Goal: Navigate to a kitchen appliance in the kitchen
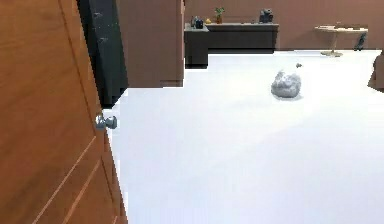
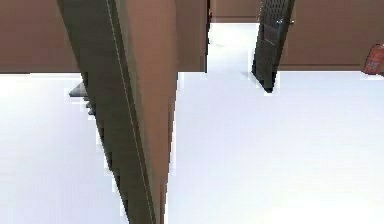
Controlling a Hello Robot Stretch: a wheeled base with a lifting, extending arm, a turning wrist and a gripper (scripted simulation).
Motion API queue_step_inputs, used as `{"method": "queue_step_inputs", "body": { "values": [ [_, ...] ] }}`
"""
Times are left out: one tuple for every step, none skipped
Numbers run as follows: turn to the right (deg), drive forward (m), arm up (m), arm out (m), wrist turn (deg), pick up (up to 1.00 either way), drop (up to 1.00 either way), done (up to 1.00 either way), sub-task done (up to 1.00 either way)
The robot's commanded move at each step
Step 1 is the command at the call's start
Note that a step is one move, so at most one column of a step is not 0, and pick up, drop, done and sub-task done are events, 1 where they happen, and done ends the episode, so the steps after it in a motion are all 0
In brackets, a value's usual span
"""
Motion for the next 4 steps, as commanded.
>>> {"method": "queue_step_inputs", "body": {
  "values": [
    [0.0,0.75,0.00,0.00,0.0,0.00,0.00,0.00,0.00],
    [0.0,1.00,0.00,0.00,0.0,0.00,0.00,0.00,0.00],
    [0.0,1.00,0.00,0.00,0.0,0.00,0.00,0.00,0.00],
    [3.0,0.00,0.00,0.00,0.0,0.00,0.00,0.00,0.00]
  ]
}}
